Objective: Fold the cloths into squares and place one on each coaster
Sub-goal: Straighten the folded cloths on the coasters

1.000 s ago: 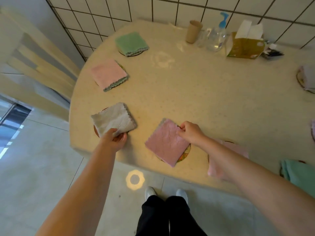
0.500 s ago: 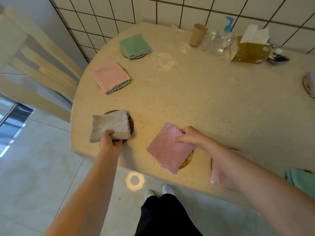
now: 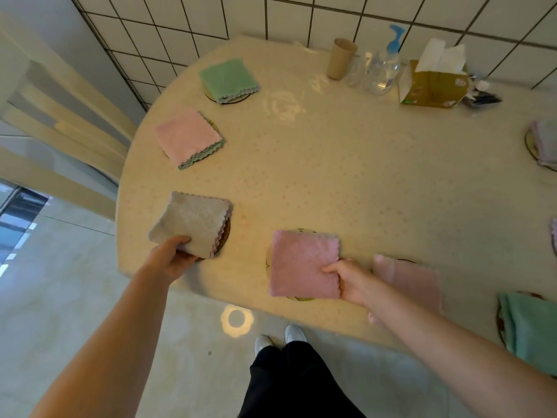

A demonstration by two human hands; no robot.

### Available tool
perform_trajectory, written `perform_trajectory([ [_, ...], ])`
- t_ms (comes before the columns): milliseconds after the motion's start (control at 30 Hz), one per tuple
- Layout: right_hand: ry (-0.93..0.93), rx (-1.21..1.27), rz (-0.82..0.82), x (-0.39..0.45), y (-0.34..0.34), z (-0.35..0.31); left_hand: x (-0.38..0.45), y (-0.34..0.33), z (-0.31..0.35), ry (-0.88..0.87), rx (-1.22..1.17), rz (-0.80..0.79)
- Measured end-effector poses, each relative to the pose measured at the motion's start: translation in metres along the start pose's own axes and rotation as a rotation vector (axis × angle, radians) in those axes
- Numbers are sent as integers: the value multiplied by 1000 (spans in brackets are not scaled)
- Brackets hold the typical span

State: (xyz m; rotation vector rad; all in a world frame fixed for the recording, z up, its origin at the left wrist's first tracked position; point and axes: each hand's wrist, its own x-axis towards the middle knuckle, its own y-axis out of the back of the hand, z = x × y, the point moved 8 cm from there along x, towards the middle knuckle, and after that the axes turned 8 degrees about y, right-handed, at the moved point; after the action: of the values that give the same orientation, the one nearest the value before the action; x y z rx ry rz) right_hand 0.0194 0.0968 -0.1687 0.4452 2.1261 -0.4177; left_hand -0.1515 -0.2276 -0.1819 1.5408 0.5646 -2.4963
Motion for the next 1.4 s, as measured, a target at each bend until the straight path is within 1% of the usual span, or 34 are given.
perform_trajectory([
  [67, -38, 116, -19, -2, -3, 8, -1, 2, -4, 4, 6, -3],
  [167, -43, 240, -52, -5, -9, 10, -3, 8, -7, -7, 26, -8],
  [333, -49, 300, -94, -6, -19, 10, -1, 9, -5, -52, 23, -28],
  [433, -19, 286, -90, -5, -23, 10, -2, 13, -6, -65, 11, -13],
  [500, 19, 182, -45, -1, -19, 9, -1, 19, -9, -38, -8, 23],
  [567, 56, -42, 36, -1, -7, 7, -3, 23, -11, -32, -4, 84],
  [633, 97, -294, 106, -3, 6, -1, -7, 26, -5, -82, 79, 178],
  [667, 119, -381, 121, -3, 10, -5, -9, 27, -1, -114, 141, 229],
  [733, 166, -518, 114, -4, 14, -13, -12, 30, 2, -135, 207, 291],
  [833, 233, -840, 98, -3, 15, -23, -17, 37, 2, -114, 229, 360],
  [933, 233, -1069, 52, 0, 14, -26, -24, 46, 4, -107, 314, 452],
  [1000, 211, -1141, 28, 2, 14, -31, -28, 54, 11, -128, 393, 528],
  [1067, 214, -1209, 42, 0, 13, -47, -33, 60, 25, -169, 445, 594],
  [1133, 255, -1318, 74, -1, 12, -68, -36, 63, 40, -215, 524, 663],
  [1233, 330, -1440, 156, 4, 2, -105, -37, 60, 66, -247, 609, 707],
  [1300, 375, -1413, 163, 11, -13, -125, -37, 51, 83, -271, 662, 724],
  [1400, 455, -1335, 121, 25, -43, -147, -33, 34, 108, -323, 750, 747],
])
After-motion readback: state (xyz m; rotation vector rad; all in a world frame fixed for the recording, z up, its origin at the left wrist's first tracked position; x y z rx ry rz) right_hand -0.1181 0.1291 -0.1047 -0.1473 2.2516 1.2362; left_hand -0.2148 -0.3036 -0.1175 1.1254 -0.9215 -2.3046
